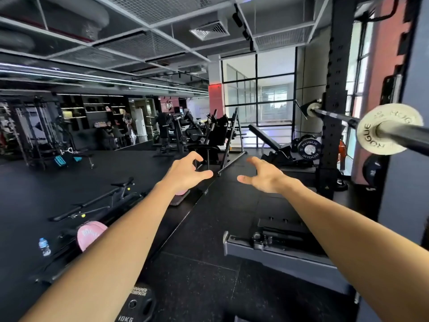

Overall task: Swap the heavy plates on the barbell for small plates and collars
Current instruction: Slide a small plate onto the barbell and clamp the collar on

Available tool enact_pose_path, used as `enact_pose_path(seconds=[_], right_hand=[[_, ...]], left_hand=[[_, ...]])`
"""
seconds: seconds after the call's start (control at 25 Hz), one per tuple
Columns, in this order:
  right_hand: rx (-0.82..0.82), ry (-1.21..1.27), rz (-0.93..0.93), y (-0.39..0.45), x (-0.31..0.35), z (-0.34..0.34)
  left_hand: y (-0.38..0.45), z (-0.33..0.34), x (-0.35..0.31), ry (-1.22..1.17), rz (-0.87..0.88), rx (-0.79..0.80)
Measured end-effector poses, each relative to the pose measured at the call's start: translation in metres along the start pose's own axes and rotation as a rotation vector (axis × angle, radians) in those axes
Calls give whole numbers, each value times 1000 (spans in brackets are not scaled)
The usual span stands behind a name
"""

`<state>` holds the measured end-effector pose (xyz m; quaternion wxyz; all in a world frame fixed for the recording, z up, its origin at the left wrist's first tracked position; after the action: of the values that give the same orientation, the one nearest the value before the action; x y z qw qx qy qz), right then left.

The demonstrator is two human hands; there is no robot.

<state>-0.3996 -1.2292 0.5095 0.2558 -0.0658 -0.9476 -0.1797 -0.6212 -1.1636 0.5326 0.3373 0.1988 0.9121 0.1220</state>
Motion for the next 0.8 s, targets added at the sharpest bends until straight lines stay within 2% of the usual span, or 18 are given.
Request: enact_pose_path(seconds=[0.2, 0.44, 0.8], right_hand=[[34, -50, 86, 17, -5, 34], [51, -101, 202, 43, -58, 57], [198, -115, 347, 108, -203, 139]], left_hand=[[24, 20, 31, -5, 1, 63], [68, 82, 41, -40, 16, 129], [147, 268, 65, -13, -36, 356]])
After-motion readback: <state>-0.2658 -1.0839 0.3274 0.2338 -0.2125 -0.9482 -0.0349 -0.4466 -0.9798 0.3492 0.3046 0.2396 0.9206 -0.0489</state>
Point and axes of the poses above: each hand's wrist, its own y-axis towards the middle knuckle, its own z-axis out of the palm, x = y × z, the point moved 8 cm from there along y, towards the middle knuckle, and after that the axes turned 6 degrees about -x, right-handed, at the moved point
